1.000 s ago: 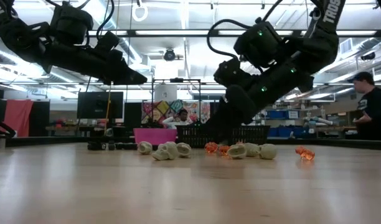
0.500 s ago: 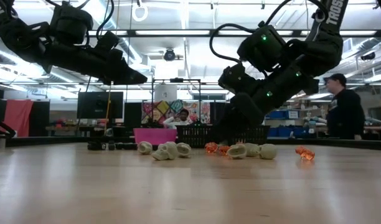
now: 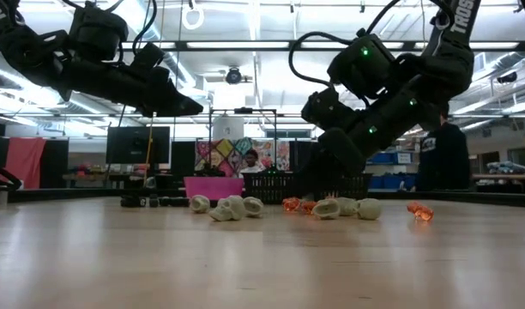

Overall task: Sort Halloween decoration
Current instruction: Put the orange pumpkin toy into the right black bin

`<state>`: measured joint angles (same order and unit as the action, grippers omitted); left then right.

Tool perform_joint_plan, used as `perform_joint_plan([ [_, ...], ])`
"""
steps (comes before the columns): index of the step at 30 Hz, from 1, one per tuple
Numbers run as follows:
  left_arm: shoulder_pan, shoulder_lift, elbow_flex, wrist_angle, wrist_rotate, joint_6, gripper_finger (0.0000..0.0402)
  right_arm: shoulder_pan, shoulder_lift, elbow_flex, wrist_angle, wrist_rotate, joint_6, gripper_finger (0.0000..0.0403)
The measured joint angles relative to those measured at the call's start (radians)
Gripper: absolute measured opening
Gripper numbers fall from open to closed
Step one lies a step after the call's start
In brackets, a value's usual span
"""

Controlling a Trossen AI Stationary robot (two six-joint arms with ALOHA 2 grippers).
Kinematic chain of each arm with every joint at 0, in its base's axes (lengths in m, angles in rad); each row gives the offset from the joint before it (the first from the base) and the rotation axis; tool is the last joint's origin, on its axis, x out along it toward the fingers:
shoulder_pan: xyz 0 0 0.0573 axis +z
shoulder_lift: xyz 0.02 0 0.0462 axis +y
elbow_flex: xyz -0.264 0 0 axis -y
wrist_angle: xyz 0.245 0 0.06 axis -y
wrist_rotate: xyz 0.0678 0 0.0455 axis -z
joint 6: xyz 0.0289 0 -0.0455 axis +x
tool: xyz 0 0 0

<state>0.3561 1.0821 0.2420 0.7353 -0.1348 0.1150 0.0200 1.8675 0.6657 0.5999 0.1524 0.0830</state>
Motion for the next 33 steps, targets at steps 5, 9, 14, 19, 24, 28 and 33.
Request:
perform_joint_plan([
  [5, 0.0, 0.0, 0.0, -0.008, 0.0, -0.001, 0.0189, 0.003, 0.057, 0.007, 0.037, -0.028, 0.035, 0.0217],
  [9, 0.0, 0.0, 0.0, -0.006, 0.0, -0.001, 0.0189, 0.005, 0.054, 0.007, 0.03, -0.018, 0.03, 0.0212],
  [14, 0.0, 0.0, 0.0, -0.006, 0.0, 0.0, 0.0189, 0.002, 0.051, 0.008, 0.012, -0.031, 0.03, 0.0191],
  [19, 0.0, 0.0, 0.0, -0.008, 0.0, -0.001, 0.0189, 0.002, 0.042, 0.008, -0.006, -0.041, 0.023, 0.0153],
  [24, 0.0, 0.0, 0.0, -0.008, 0.0, -0.001, 0.0189, -0.003, 0.029, 0.007, -0.022, -0.047, -0.005, 0.012],
  [28, 0.0, 0.0, 0.0, -0.011, 0.0, -0.001, 0.0189, -0.002, 0.007, 0.004, -0.045, -0.048, -0.013, 0.0106],
  [33, 0.0, 0.0, 0.0, -0.008, 0.0, -0.001, 0.0189, -0.002, -0.034, 0.003, -0.072, -0.022, -0.036, 0.0102],
])
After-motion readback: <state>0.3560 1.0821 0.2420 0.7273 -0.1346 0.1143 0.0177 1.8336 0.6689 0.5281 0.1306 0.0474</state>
